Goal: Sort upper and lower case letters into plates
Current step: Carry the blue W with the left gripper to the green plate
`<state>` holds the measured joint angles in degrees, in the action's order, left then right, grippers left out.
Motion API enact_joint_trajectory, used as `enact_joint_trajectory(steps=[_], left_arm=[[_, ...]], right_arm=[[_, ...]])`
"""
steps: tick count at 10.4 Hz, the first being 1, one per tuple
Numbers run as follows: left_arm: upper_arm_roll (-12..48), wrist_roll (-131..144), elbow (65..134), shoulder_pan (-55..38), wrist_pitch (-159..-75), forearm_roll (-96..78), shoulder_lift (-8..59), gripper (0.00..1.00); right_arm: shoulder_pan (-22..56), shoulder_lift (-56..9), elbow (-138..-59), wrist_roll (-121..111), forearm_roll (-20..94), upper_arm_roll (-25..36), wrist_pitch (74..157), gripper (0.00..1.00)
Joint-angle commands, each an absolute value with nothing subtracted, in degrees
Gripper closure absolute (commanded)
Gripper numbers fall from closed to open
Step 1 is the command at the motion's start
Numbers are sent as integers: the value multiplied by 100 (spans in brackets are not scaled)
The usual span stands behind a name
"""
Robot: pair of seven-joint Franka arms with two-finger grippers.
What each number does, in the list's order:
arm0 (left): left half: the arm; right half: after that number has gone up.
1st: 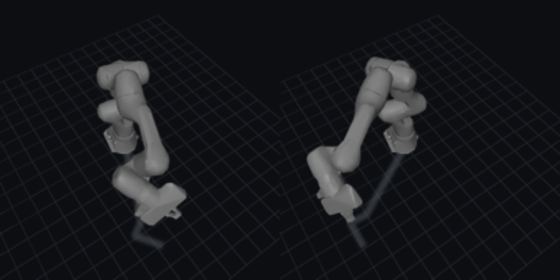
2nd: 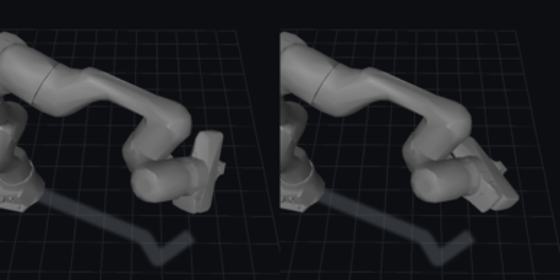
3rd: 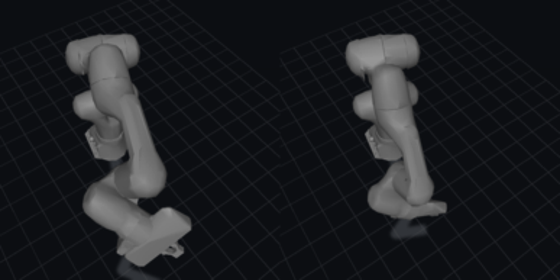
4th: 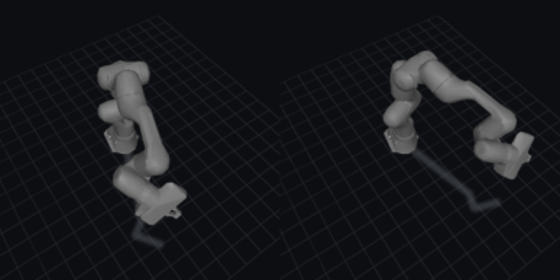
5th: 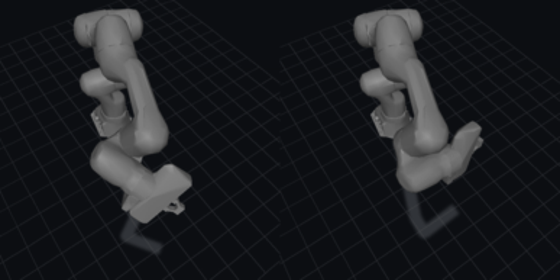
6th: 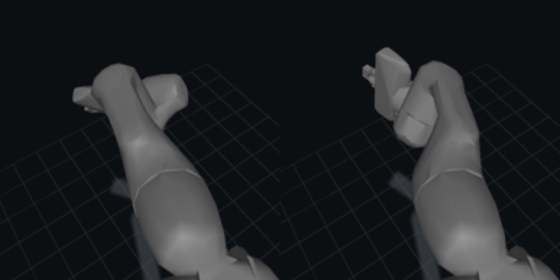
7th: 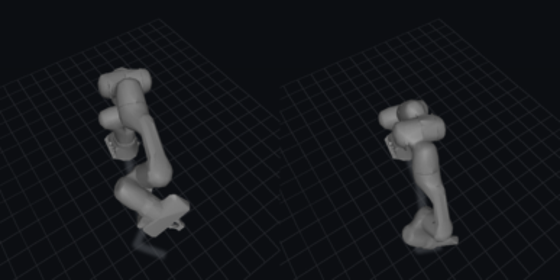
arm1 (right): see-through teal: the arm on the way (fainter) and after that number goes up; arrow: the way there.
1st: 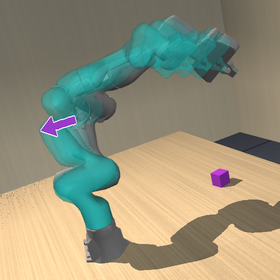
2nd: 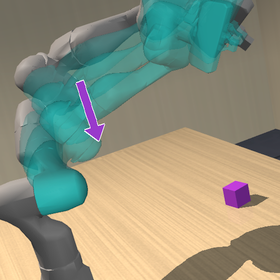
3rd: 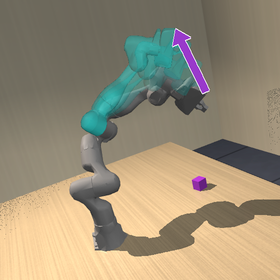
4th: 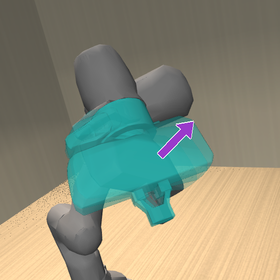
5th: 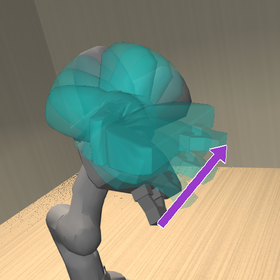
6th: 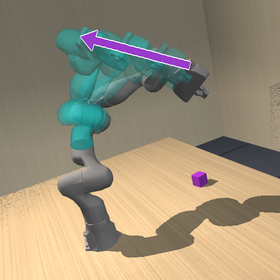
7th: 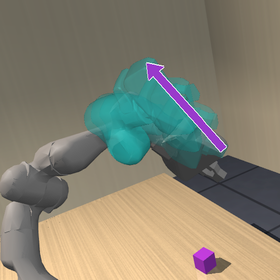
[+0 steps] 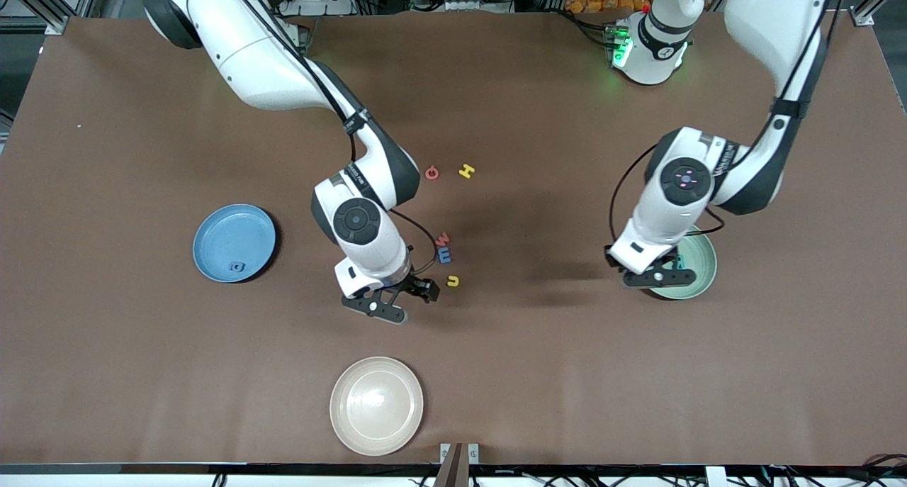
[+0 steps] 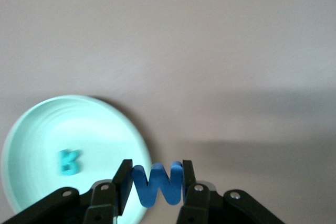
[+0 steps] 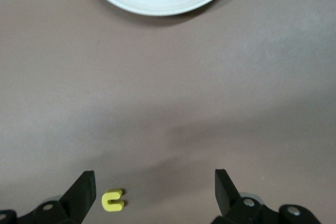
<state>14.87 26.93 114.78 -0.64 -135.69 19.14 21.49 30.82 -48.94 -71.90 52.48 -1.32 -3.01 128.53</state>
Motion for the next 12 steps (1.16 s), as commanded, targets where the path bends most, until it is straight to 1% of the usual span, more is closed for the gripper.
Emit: enact_joint_trajectory(steps=[1,3,4,5,9,12], left_arm=[[1556,2338,12267,333,-13526,2039,1793,100],[1433,2373,12462,369,-13526,2039,1810,100],[1346,2373,12472,369,-13526,2048,1811,62],[1293,2286,12472,369,-13526,2057,1784,1],[1327,2355,12428,159,-13500,2004,1600,0],[1441,3668,12410,-551,-13342,1978,1538,0]], right_arm=[[3462,-5369,-6436,5747,-229,-71,12587,0],[3673,-5493,-6311,5818,-229,105,12595,0],[3691,-5519,-6267,5914,-229,123,12603,0],[3691,-5572,-6188,5915,-229,123,12621,0],[3805,-5888,-5951,5880,-334,307,12656,0],[4033,-6038,-5783,5950,-431,299,12630,0]])
